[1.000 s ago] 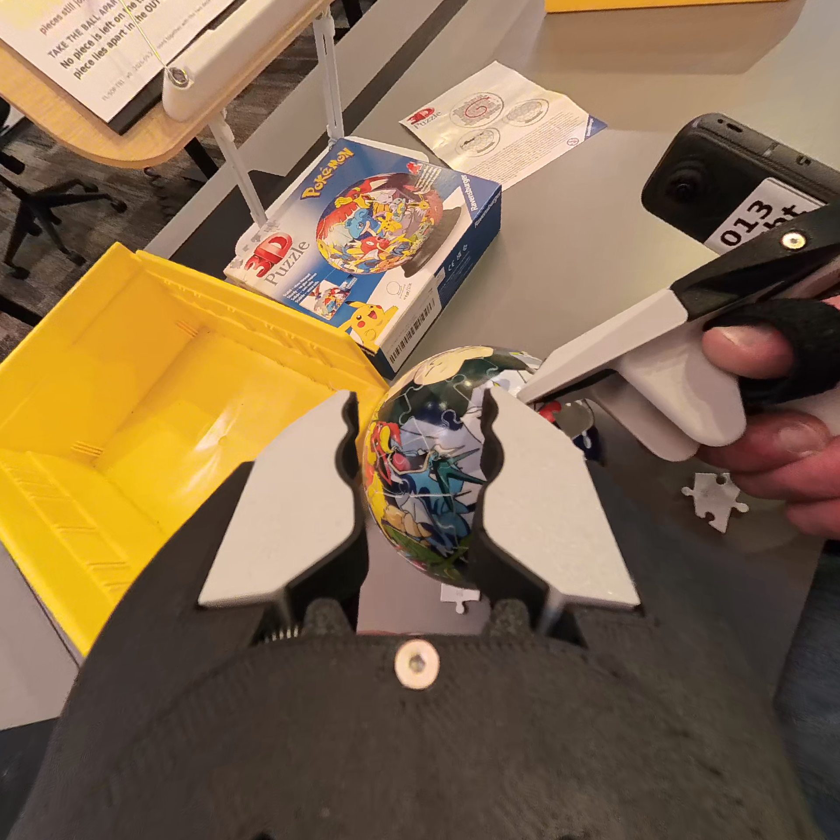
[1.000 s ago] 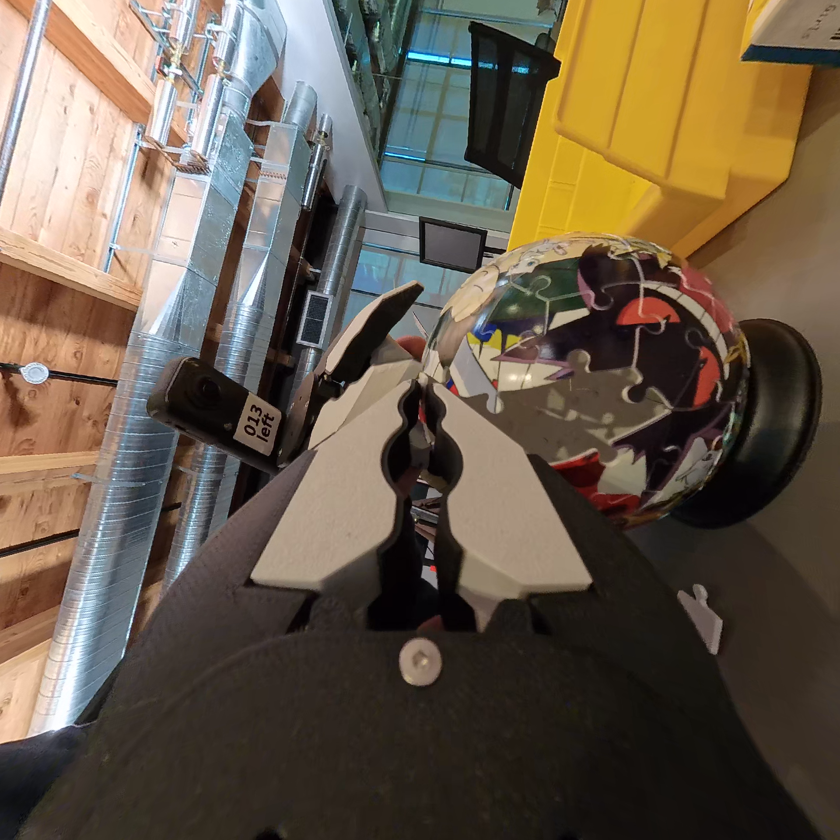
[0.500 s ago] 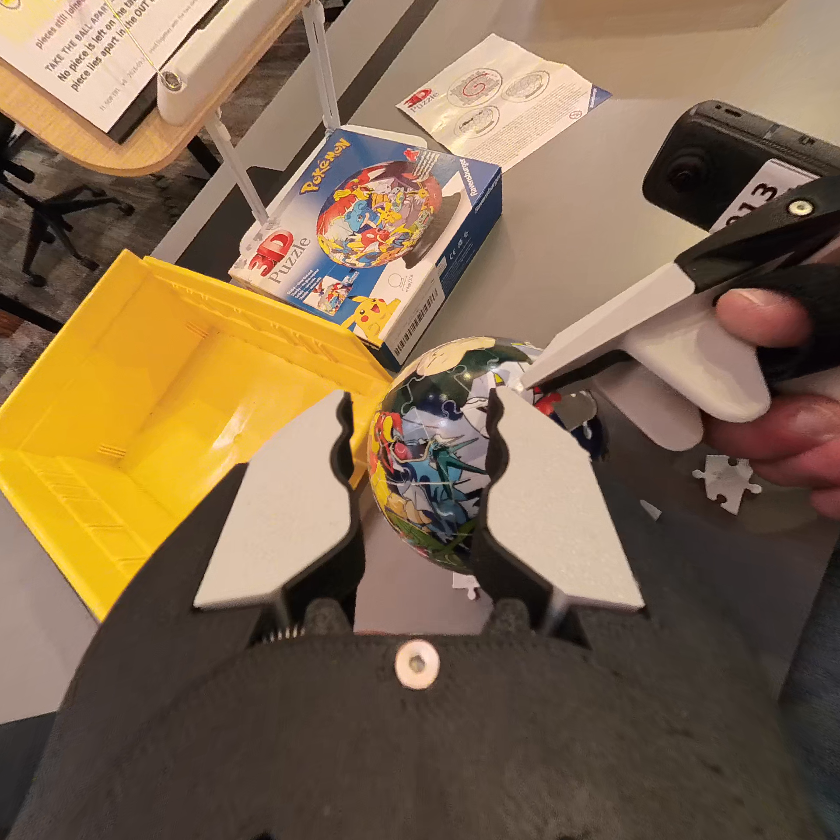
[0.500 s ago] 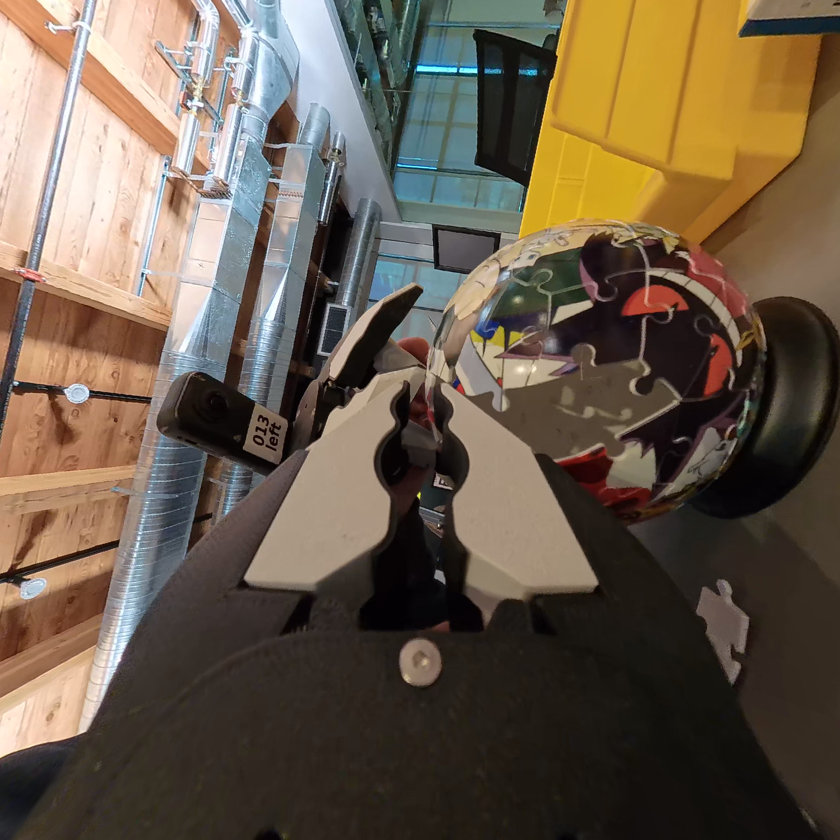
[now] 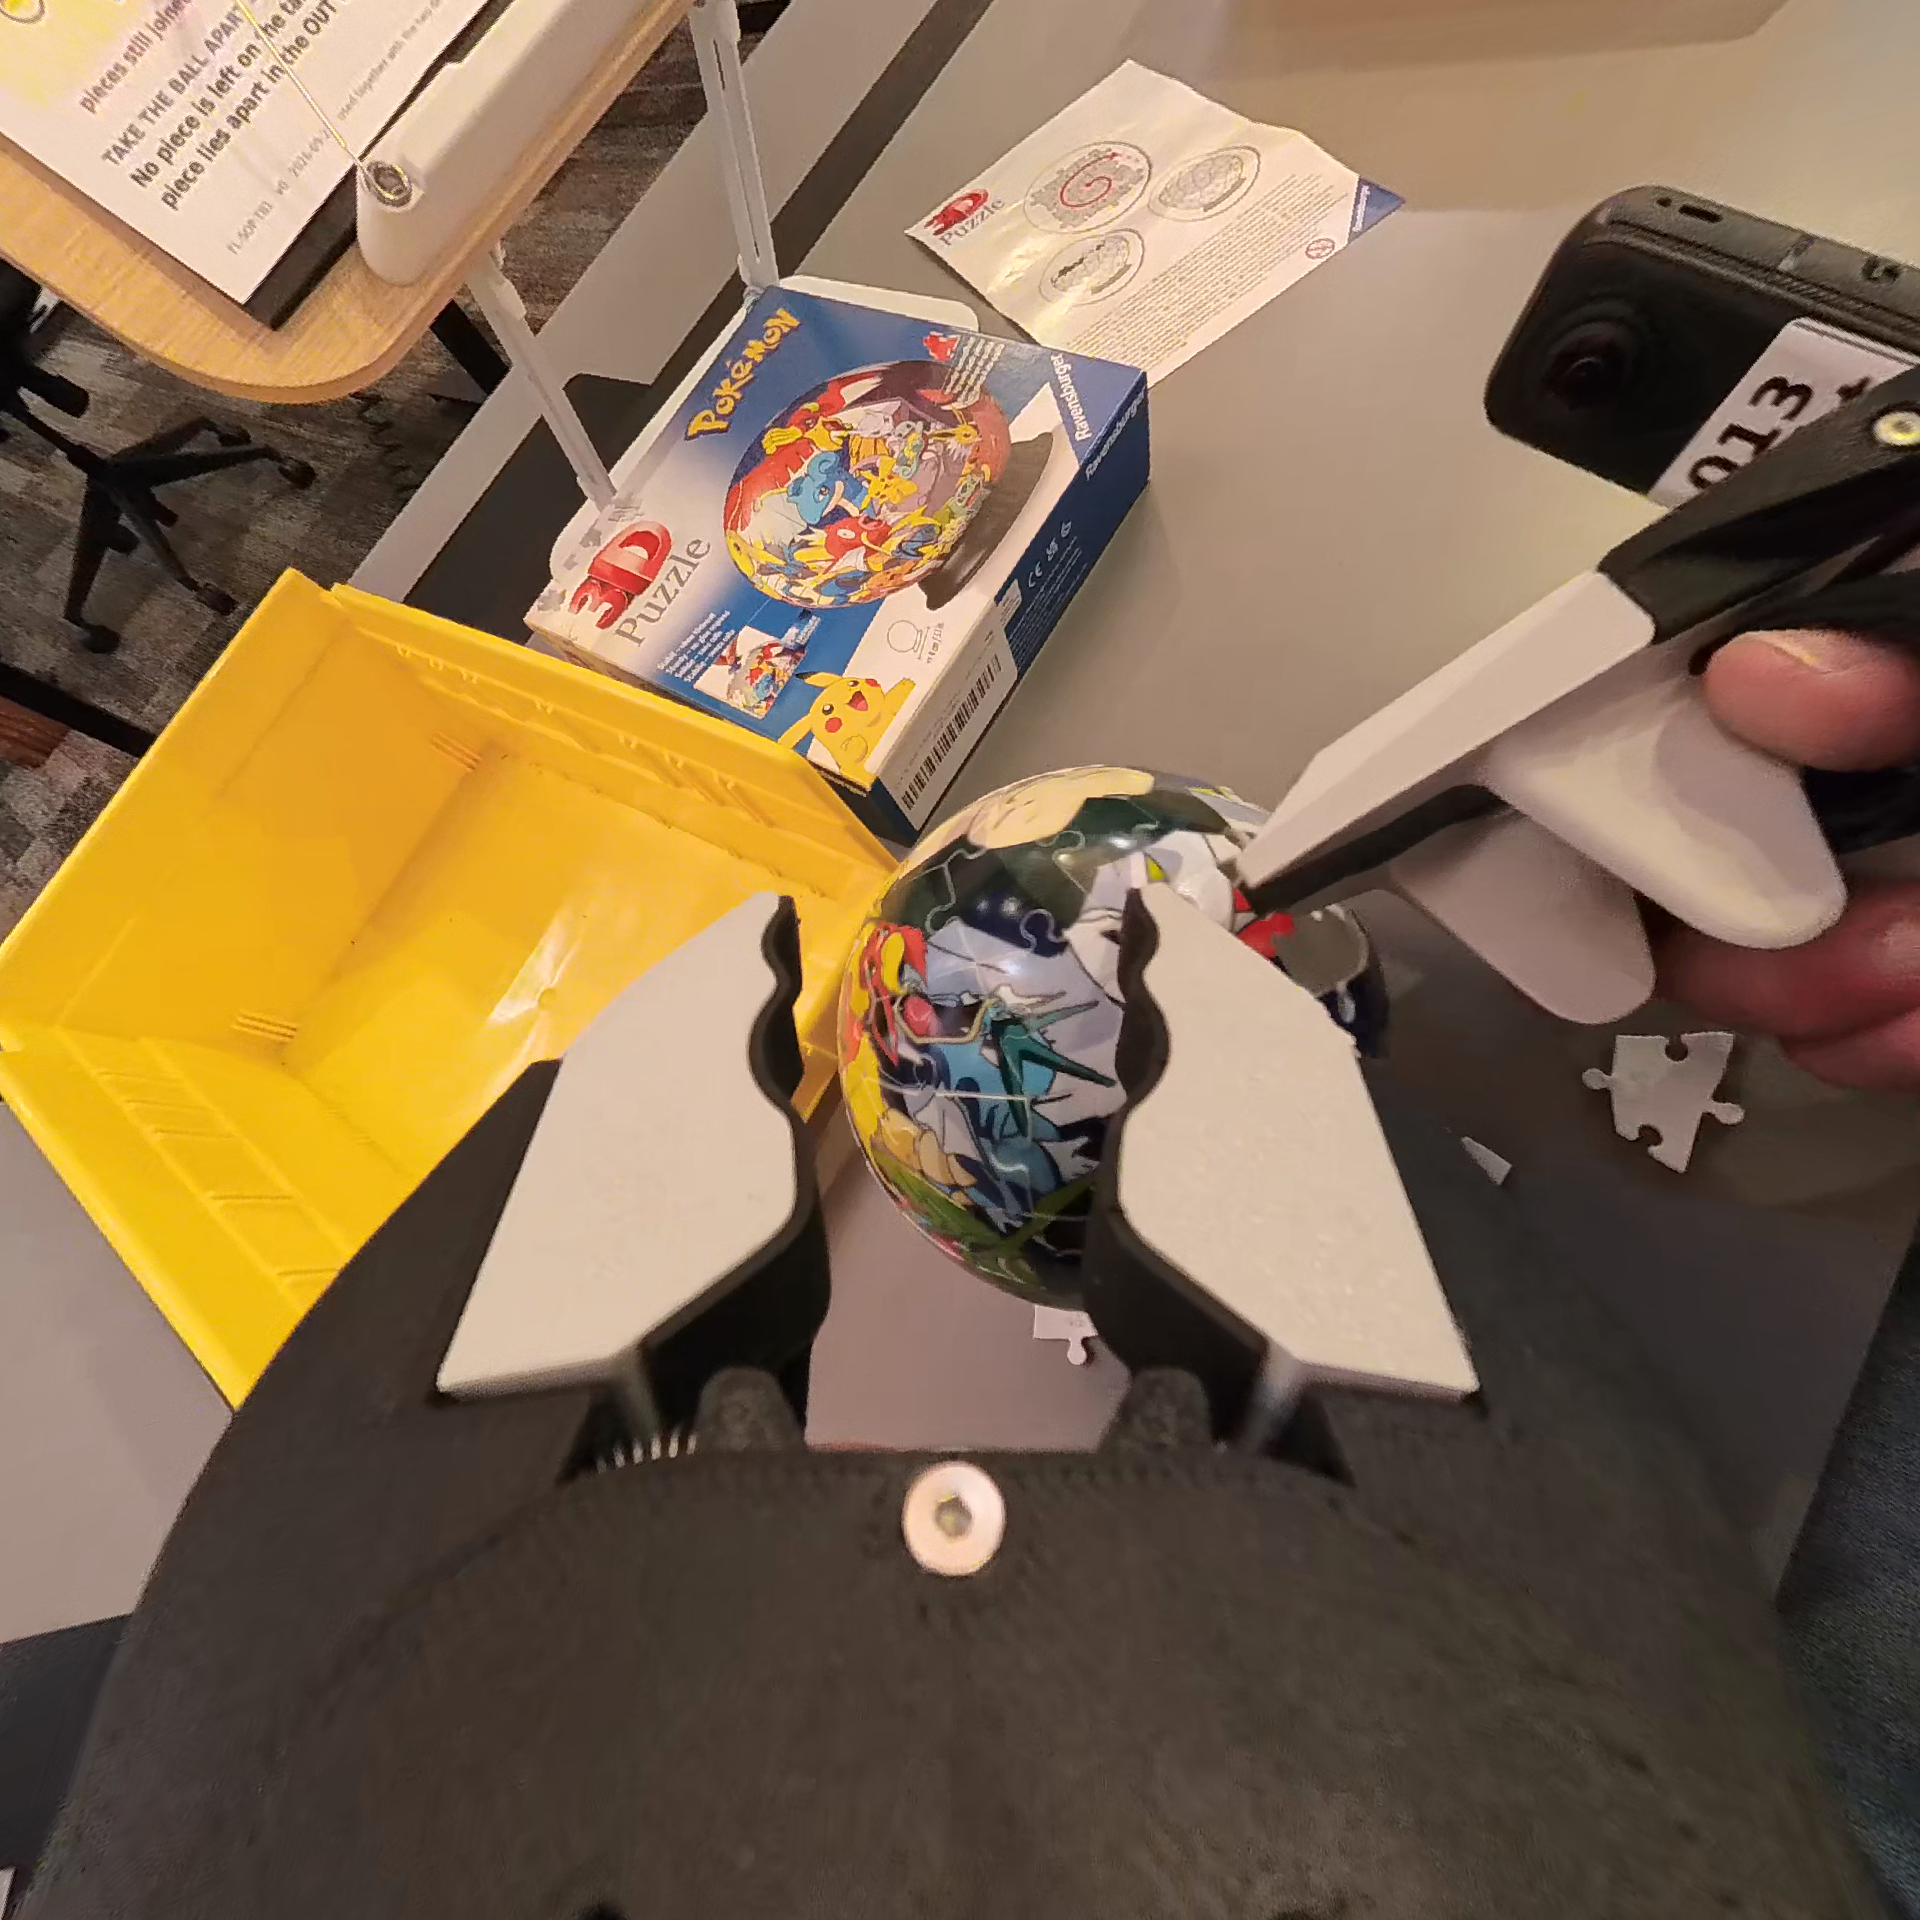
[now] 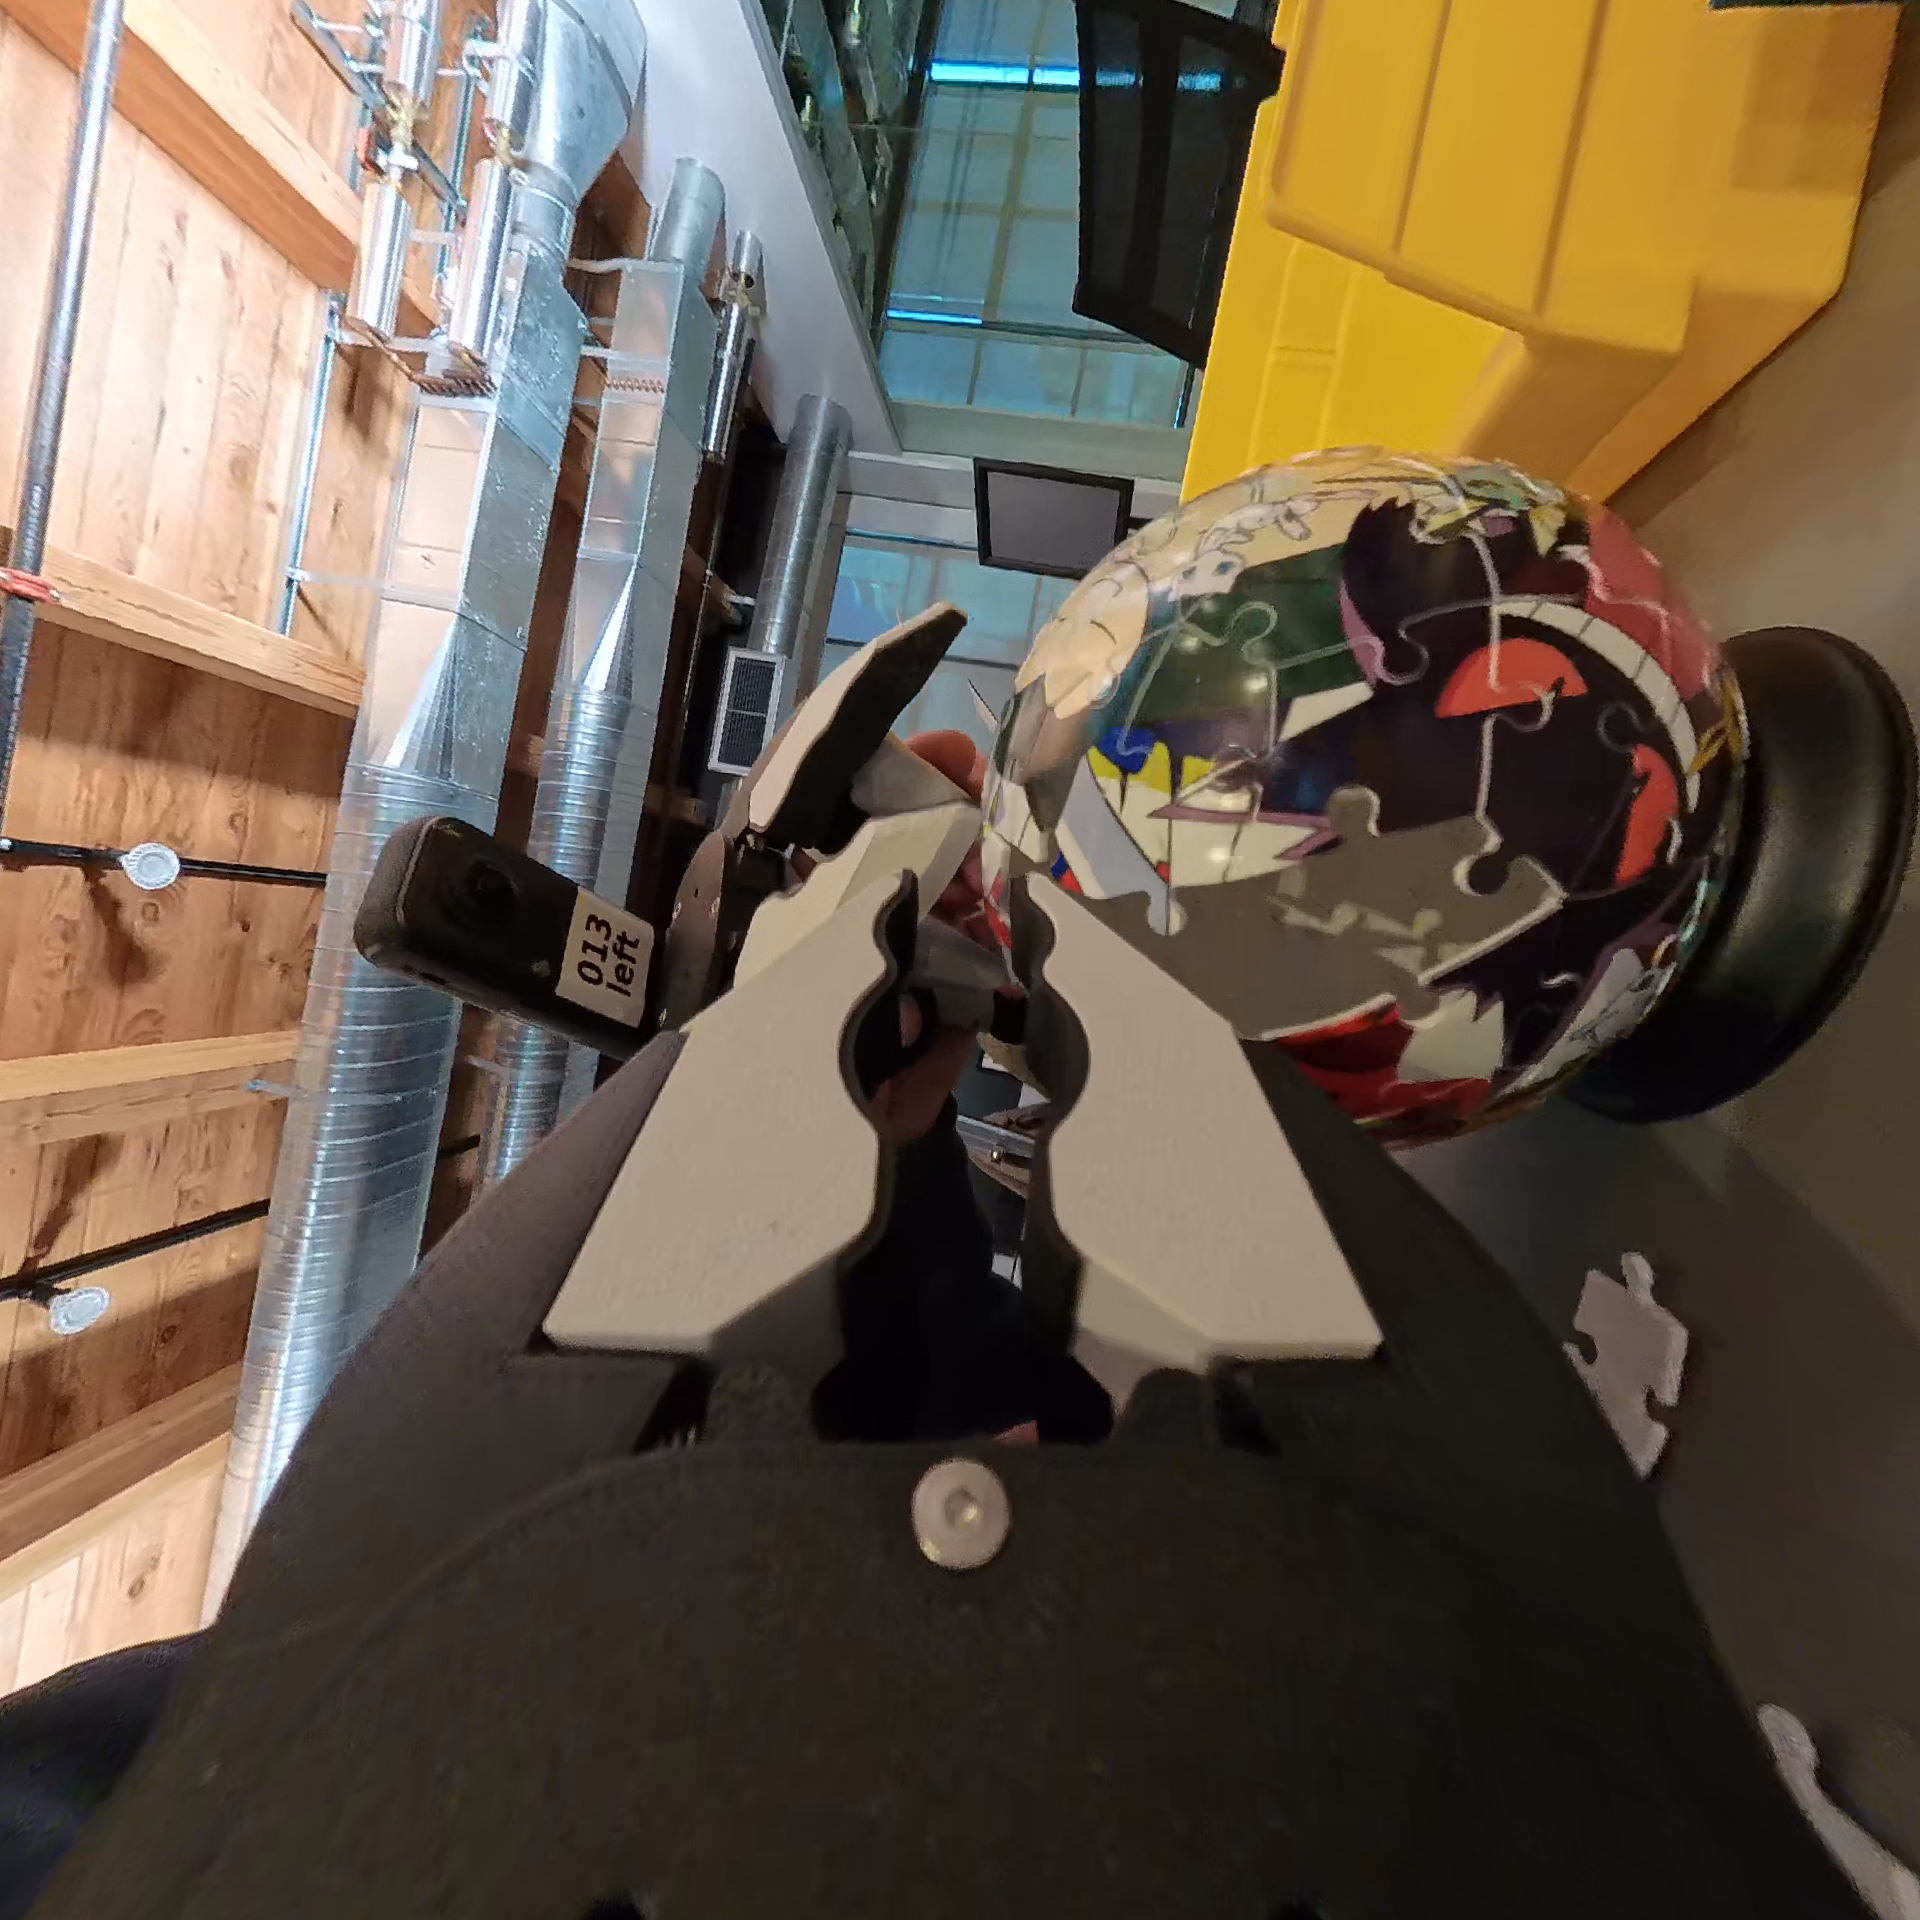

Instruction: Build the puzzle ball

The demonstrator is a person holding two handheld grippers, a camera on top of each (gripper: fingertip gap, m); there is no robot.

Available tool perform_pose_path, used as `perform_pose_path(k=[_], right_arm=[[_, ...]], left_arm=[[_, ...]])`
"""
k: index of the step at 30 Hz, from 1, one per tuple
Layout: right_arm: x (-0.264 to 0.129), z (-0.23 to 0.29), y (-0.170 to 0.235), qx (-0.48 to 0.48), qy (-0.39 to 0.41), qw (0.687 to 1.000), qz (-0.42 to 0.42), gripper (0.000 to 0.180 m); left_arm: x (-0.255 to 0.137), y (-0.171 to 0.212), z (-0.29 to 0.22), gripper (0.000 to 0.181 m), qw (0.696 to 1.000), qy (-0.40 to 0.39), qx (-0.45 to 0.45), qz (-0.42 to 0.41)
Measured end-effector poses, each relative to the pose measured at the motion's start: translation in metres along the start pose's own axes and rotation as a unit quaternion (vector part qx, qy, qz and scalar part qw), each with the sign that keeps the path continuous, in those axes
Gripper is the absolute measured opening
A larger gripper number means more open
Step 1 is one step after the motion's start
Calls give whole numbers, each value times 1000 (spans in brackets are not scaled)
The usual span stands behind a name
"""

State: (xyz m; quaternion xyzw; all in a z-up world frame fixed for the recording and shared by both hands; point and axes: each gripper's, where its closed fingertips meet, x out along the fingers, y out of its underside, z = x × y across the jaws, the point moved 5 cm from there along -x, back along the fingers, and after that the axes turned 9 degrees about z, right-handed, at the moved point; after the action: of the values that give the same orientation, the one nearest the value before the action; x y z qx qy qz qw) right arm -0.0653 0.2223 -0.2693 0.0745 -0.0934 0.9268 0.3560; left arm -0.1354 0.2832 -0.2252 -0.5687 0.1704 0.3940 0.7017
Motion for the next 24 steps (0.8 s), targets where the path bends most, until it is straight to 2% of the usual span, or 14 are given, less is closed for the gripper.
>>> perform_pose_path(k=[8,18,24], right_arm=[[-8,0,7,11,-12,1000,25,28],[-23,7,11,-41,24,997,54,27],[-13,-1,6,-24,13,999,47,28]], left_arm=[[0,1,0,57,1000,-8,0,1],[-5,2,2,61,1000,-16,-7,-7],[-5,2,5,62,1000,-11,-8,-10]])
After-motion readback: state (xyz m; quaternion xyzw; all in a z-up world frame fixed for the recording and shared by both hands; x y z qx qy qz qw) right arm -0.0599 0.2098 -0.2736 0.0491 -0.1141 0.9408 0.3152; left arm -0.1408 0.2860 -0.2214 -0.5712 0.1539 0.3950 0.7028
